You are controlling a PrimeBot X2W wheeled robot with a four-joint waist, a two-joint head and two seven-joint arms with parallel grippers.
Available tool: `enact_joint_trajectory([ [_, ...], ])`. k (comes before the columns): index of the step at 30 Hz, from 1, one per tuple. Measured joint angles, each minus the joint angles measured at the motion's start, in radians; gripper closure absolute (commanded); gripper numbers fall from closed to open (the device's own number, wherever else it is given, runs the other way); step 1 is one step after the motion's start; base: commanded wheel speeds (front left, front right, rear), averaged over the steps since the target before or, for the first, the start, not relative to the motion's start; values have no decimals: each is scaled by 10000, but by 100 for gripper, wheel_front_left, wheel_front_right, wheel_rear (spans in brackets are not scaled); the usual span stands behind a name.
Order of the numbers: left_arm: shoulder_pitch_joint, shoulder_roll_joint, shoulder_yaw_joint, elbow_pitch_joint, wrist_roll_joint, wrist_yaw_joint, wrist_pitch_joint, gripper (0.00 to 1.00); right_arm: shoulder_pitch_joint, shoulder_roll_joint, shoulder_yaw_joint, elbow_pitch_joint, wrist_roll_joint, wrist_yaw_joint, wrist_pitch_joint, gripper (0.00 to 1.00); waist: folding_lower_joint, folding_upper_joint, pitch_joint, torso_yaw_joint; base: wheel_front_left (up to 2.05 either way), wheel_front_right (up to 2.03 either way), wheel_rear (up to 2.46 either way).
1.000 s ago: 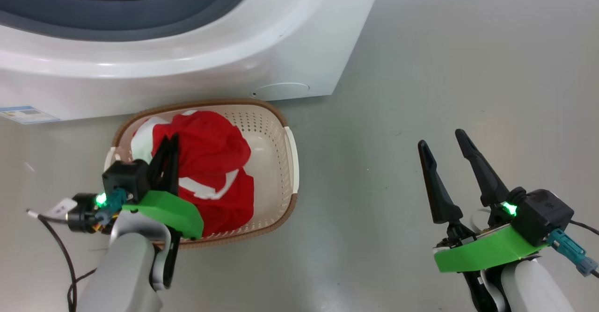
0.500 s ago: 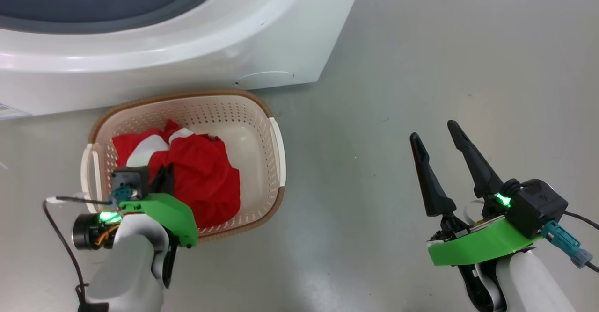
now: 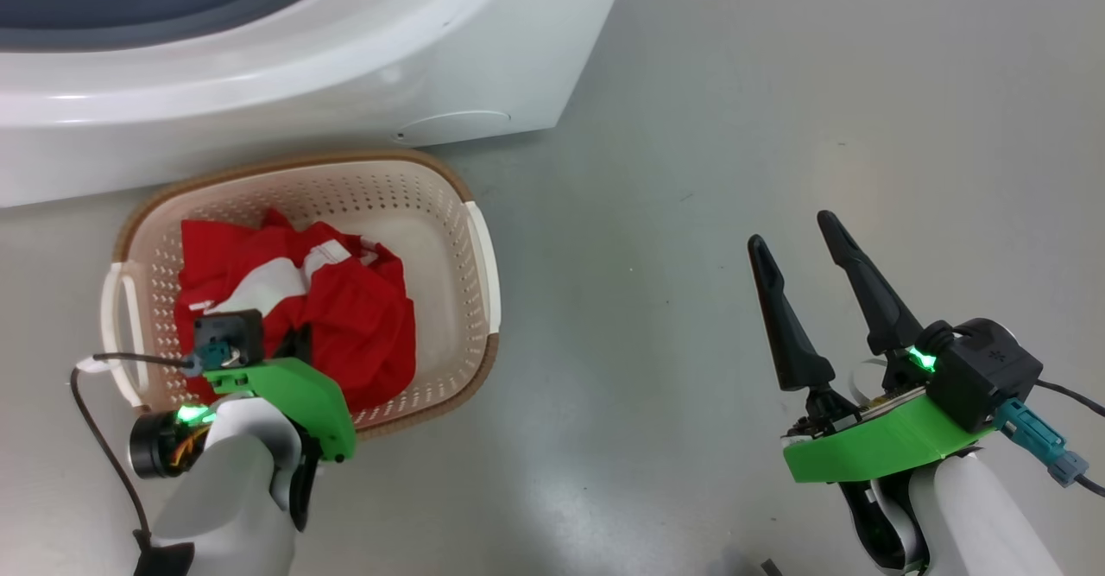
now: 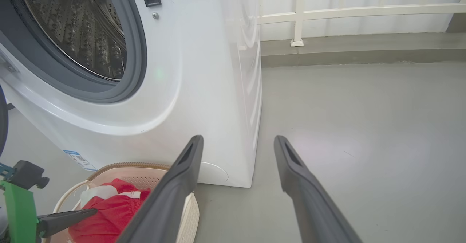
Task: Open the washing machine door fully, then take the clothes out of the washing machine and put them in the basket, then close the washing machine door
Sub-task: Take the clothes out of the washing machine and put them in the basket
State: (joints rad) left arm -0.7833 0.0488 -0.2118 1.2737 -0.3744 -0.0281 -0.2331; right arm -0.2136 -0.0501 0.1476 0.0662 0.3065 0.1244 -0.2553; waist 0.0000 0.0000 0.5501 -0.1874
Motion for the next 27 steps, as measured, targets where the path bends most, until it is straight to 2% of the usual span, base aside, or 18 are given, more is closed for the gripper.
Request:
enact_joint_trajectory([
  [1, 0, 0, 0, 36, -4, 0, 42, 100, 2, 0, 0, 4, 0, 0, 0, 0, 0, 0, 29, -35, 0, 0, 0],
  [2, 0, 0, 19, 67, -52, 0, 63, 91, 2, 0, -2, 6, 0, 0, 0, 0, 0, 0, 53, -70, 0, 0, 0],
  [3, 0, 0, 36, 86, -90, 0, 125, 91, 2, 0, -4, 17, 0, 0, 0, 0, 0, 0, 70, -103, 0, 0, 0],
  [4, 0, 0, 42, 113, -104, 0, 130, 56, 2, 0, -4, 31, 0, 0, 0, 0, 0, 0, 79, -131, 0, 0, 0],
  [5, 0, 0, 50, 128, -148, -4, 153, 31, 2, 0, -4, 42, 0, 0, -2, 0, 0, 0, 79, -155, 0, 0, 0],
  [6, 0, -2, 54, 136, -157, -6, 182, 0, 3, 0, -4, 59, 0, 0, 0, 0, 0, 0, 68, -167, 0, 0, 0],
  [14, 1, -31, -35, 205, -291, -274, 349, 0, 8, 0, -6, 138, -2, 0, 0, 0, 0, 0, -104, -82, 0, 0, 0],
  [20, 5, -144, -368, 157, -309, -523, 38, 0, 10, 0, -36, 196, -107, 0, 0, 0, 0, 0, -485, 128, 0, 0, 0],
  [27, 42, -178, -382, -441, -499, -516, -151, 0, 11, 0, -94, 435, -190, 0, 0, 0, 0, 0, -1002, 413, 0, 0, 0],
])
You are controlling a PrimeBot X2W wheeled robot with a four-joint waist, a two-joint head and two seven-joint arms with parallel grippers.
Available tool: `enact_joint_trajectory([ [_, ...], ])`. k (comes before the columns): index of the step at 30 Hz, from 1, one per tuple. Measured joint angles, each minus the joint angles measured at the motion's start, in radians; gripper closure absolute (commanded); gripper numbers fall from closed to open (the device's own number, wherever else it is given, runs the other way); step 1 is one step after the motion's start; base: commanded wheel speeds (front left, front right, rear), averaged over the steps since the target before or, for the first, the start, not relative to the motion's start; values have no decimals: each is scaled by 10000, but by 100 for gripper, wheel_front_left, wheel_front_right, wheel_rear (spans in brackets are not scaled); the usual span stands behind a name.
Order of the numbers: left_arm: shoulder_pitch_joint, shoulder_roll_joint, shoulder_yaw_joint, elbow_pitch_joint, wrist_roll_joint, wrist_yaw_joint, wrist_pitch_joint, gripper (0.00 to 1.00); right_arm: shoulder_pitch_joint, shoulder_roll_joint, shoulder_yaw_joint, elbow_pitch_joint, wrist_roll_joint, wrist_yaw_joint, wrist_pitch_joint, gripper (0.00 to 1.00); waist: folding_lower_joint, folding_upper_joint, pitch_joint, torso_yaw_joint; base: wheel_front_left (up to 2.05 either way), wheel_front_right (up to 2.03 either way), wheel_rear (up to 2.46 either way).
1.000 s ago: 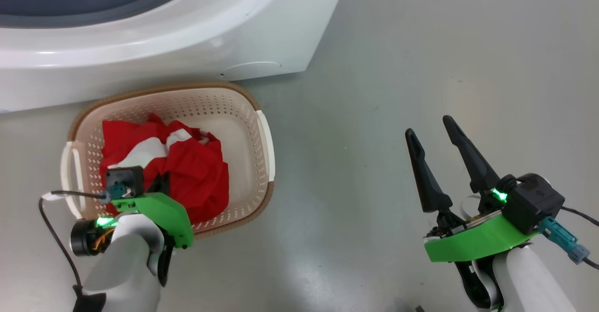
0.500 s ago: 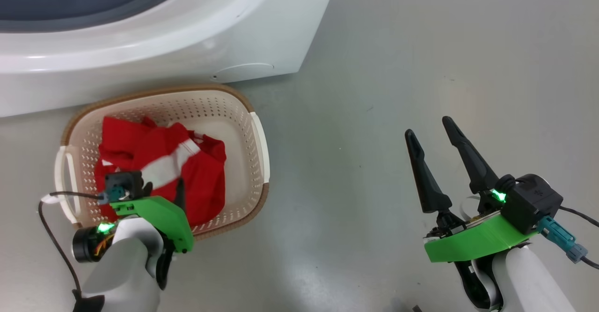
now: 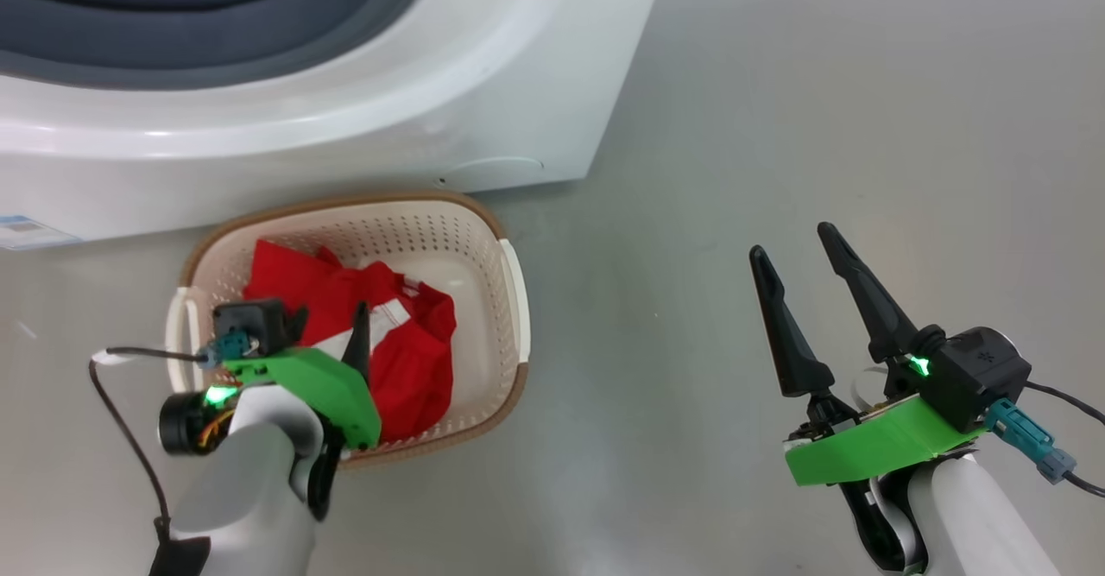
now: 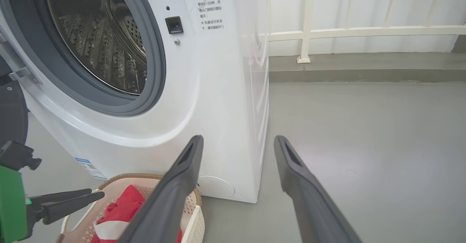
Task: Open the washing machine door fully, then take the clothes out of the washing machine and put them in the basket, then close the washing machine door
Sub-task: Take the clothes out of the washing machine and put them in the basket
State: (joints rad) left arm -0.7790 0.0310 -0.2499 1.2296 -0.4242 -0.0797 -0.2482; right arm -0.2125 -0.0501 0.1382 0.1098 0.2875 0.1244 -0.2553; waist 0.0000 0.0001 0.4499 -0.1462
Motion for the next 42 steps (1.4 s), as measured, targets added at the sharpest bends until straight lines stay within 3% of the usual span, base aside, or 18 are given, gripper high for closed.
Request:
enact_joint_trajectory([
  [7, 732, -27, 6, -2196, -82, 109, -13, 0, 11, -4, -201, 144, -165, 0, 0, 0, 0, -1, -613, 259, 0, 0, 0],
  [14, 1802, -38, -203, -4364, 42, 516, -12, 0, 135, -8, -347, 255, -320, 0, 0, 0, 0, -1, -1236, 533, 0, 0, 0],
  [24, 3219, -27, -155, -7106, 721, 1072, -13, 0, 491, -8, -585, 355, -360, 0, 0, 0, 0, -1, -1963, 906, 0, 0, 0],
  [31, 4110, 19, 178, -9062, 1315, 1204, -15, 0, 882, -4, -648, 360, -431, 0, 0, 0, 0, -1, -2357, 1108, 0, 0, 0],
  [42, 5437, 144, 637, -10594, 1779, 1246, -15, 0, 1186, 15, -1127, 272, -625, 0, 0, 0, 0, 0, -2891, 1234, 0, 0, 0],
])
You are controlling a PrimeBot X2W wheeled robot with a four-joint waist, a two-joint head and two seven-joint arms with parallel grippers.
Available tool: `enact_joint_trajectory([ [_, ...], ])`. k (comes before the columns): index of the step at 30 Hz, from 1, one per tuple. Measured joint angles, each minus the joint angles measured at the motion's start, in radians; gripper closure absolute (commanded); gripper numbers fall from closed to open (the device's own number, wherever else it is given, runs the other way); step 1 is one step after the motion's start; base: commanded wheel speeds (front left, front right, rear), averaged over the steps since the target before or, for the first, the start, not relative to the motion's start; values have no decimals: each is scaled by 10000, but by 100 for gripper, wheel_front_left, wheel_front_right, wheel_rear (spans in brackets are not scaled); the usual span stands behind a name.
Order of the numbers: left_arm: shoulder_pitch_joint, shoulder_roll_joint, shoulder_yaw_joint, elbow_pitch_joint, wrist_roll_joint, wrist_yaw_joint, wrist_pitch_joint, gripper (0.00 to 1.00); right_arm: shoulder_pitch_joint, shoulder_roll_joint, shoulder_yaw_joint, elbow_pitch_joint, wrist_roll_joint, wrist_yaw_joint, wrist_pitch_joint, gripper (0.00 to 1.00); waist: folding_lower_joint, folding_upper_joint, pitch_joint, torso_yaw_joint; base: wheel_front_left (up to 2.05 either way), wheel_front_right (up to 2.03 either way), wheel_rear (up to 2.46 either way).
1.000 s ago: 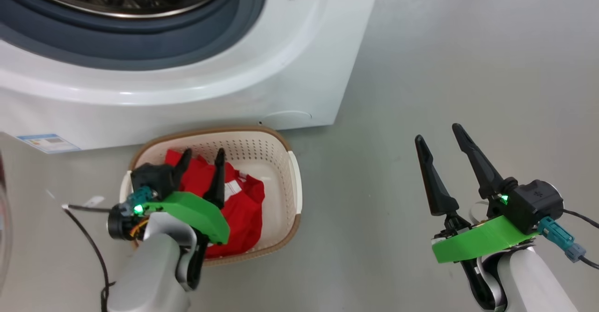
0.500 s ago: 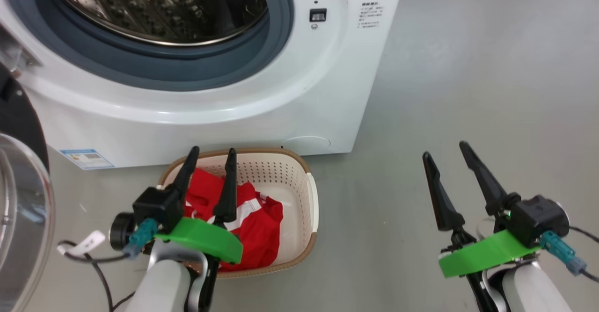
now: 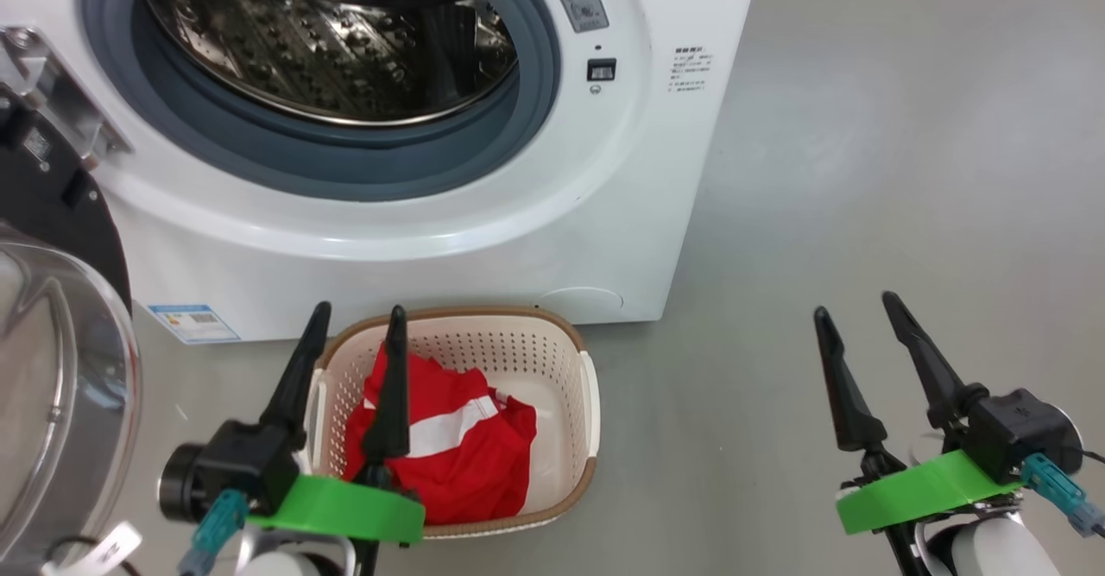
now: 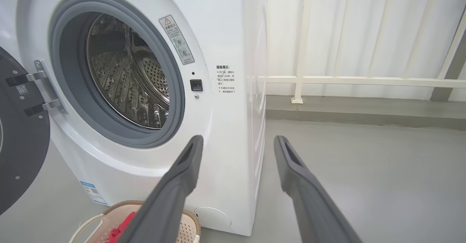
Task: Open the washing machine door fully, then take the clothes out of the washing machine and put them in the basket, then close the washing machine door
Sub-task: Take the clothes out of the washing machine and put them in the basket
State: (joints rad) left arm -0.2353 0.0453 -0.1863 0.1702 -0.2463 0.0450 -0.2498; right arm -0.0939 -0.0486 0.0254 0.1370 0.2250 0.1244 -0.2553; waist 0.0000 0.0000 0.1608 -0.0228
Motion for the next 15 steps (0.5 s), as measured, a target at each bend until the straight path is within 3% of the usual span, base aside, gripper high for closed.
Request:
enact_joint_trajectory([
  [15, 1822, 353, 616, -769, 349, 81, -44, 0, 848, 23, -428, -96, -65, 0, 0, 0, 0, 0, -1004, 76, 0, 0, 0],
])
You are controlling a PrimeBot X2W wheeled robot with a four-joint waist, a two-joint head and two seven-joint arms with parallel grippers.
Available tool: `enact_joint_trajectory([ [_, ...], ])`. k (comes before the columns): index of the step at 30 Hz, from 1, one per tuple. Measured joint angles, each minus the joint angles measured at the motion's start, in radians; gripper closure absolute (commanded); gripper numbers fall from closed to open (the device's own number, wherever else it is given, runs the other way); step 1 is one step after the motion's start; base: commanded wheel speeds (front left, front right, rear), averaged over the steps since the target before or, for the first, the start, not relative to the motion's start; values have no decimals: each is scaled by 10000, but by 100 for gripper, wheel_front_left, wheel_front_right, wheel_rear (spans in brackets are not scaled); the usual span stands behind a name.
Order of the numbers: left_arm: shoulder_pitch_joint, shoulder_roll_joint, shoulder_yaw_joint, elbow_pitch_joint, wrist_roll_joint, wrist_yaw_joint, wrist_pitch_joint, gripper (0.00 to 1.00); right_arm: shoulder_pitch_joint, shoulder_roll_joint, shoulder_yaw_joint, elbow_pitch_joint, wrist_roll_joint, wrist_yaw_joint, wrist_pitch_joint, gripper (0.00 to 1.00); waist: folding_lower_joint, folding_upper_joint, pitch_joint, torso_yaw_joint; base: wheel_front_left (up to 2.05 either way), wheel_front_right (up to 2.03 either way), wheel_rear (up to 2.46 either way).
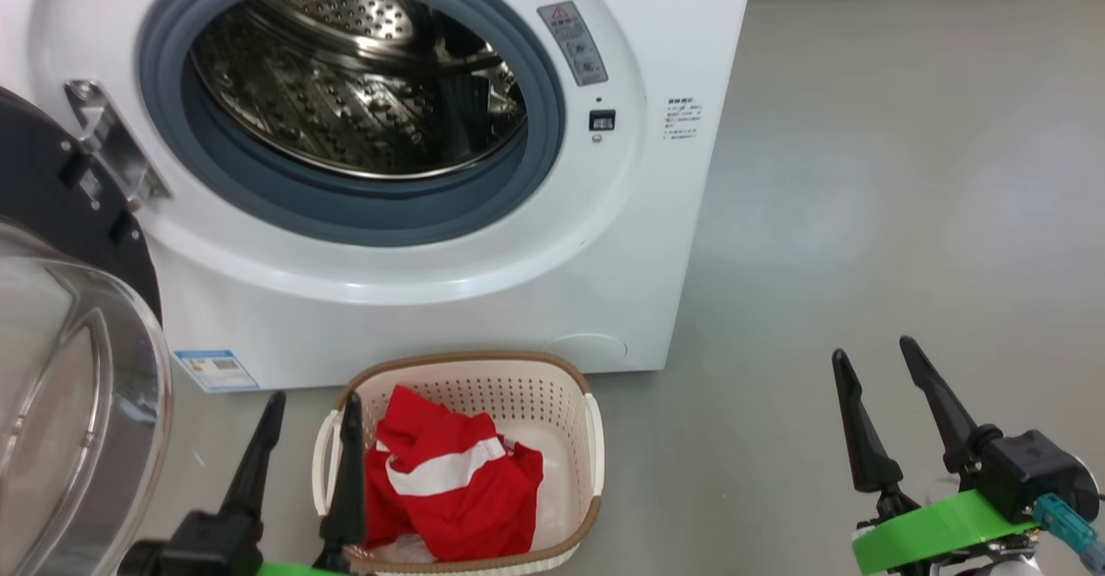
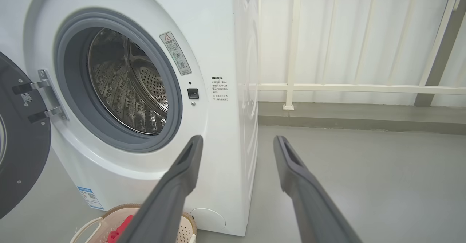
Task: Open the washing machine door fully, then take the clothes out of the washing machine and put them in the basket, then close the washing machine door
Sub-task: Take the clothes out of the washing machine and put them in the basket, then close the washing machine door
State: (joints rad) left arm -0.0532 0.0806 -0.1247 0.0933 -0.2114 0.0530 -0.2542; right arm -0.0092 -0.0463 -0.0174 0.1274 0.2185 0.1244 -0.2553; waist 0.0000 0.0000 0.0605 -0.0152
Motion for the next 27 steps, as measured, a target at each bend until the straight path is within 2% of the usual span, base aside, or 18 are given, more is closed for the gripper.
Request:
enact_joint_trajectory([
  [14, 1381, 100, 207, -527, 203, 313, 2, 0, 866, 82, -238, -332, -2, 0, 2, 0, 0, 0, -669, -55, 0, 0, 0],
  [27, 1443, 102, 219, -640, 366, 449, 0, 0, 913, 92, -328, -688, -36, 0, 230, 0, 0, 0, -710, -108, -3, 3, 0],
])
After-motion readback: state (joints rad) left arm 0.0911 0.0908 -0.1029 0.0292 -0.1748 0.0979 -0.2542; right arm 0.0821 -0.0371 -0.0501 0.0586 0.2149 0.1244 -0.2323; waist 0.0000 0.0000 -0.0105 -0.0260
